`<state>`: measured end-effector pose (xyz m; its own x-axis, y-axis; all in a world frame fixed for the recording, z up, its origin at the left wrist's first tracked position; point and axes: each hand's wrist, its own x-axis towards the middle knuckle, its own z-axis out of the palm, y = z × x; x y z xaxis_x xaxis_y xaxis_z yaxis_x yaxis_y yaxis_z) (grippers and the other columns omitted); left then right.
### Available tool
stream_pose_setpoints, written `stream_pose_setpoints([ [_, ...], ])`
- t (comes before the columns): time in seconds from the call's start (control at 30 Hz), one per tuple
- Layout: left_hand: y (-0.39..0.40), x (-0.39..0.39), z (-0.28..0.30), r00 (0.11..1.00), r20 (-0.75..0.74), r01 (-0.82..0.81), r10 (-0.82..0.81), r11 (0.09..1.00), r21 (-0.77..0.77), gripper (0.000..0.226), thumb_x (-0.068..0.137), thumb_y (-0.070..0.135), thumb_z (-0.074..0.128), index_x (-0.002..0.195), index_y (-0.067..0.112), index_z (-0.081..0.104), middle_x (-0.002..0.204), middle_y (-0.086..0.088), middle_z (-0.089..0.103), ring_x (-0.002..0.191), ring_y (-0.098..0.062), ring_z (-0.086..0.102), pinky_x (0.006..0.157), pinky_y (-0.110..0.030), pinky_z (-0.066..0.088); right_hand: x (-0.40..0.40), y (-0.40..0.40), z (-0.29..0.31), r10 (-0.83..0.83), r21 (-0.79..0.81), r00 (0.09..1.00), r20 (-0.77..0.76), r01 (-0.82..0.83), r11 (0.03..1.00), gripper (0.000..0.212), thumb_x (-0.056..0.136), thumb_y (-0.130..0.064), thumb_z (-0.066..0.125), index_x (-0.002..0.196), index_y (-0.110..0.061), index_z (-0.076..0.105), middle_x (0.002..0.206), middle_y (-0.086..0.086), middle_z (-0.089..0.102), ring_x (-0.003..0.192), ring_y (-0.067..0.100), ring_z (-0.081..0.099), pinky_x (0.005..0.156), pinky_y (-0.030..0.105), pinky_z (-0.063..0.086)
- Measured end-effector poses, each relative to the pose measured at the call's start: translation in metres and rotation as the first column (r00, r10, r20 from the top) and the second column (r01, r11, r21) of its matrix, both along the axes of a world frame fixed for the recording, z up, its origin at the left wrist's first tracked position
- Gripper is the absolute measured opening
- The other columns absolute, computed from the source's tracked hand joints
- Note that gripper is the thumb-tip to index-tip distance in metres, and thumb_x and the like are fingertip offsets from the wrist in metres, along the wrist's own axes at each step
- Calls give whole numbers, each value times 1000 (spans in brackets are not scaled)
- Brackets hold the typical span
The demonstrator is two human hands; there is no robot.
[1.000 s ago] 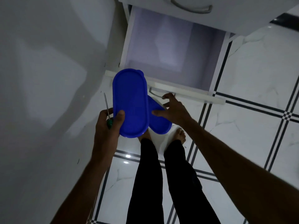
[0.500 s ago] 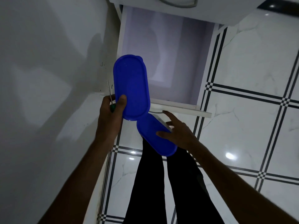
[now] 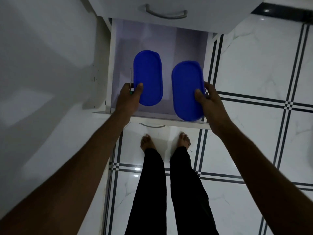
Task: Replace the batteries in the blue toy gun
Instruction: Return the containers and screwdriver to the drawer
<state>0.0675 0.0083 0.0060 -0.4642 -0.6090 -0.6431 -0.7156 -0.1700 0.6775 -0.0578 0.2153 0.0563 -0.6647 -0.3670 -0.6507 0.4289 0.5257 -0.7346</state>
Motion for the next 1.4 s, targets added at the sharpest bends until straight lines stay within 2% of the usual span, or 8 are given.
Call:
stream_pose_setpoints([
  [0.47,3,-20,-60,980,117,170,-158,980,-103,31,102,31,44,115,6,55,98,-5,60,85,-16,58,55,-15,40,-27,-51,-82,87,241,987,-137,-52,969,49,100,2,31,146,-15,26,128,14,56,86,20,62,61,27,53],
  [0.7,-8,-33,-63,988,153,50,-34,993,-103,24,104,22,34,104,7,53,76,2,51,70,-11,51,55,-17,38,-21,-48,-74,206,330,955,-215,-128,935,75,96,5,41,157,-11,1,145,23,43,120,37,57,96,52,53],
  [0.87,-24,-32,-58,950,267,210,-159,962,-176,47,93,2,53,138,5,40,124,-14,55,113,-26,56,92,-33,51,24,-35,-30,228,252,894,-387,-136,958,53,98,-2,49,147,-16,37,146,7,47,131,18,48,103,24,47],
  [0.97,-32,-31,-63,889,352,400,-292,870,-288,68,86,-1,64,145,8,31,134,-18,47,121,-32,51,99,-41,48,70,-17,-17,176,78,964,-197,-163,983,21,98,0,49,109,-12,63,101,7,68,92,21,67,83,40,58],
  [1.03,-35,-29,-67,852,392,494,-348,782,-379,71,84,-2,65,146,8,30,135,-20,44,122,-34,50,99,-41,48,95,-8,-15,2,-28,980,200,4,1000,27,96,7,48,95,-10,68,89,11,72,81,24,70,78,42,58],
  [1.13,-41,-25,-71,767,498,636,-405,586,-502,70,85,0,66,145,7,31,133,-23,46,120,-37,52,97,-45,50,120,-6,-17,-261,78,695,670,283,956,25,97,1,54,118,-8,62,102,15,73,93,26,72,88,42,58],
  [1.23,-48,-19,-71,726,527,687,-443,514,-515,67,88,1,63,146,5,31,133,-25,46,121,-39,51,97,-48,50,117,-13,-33,-448,159,487,750,525,836,55,97,3,53,147,-1,31,90,12,72,88,25,68,95,46,53],
  [1.4,-52,-4,-37,812,342,581,-473,609,-540,56,86,2,66,138,8,45,131,-19,51,115,-32,58,95,-41,52,106,-33,-55,-543,166,445,712,645,746,21,90,18,46,82,3,58,86,18,55,95,32,57,106,52,46],
])
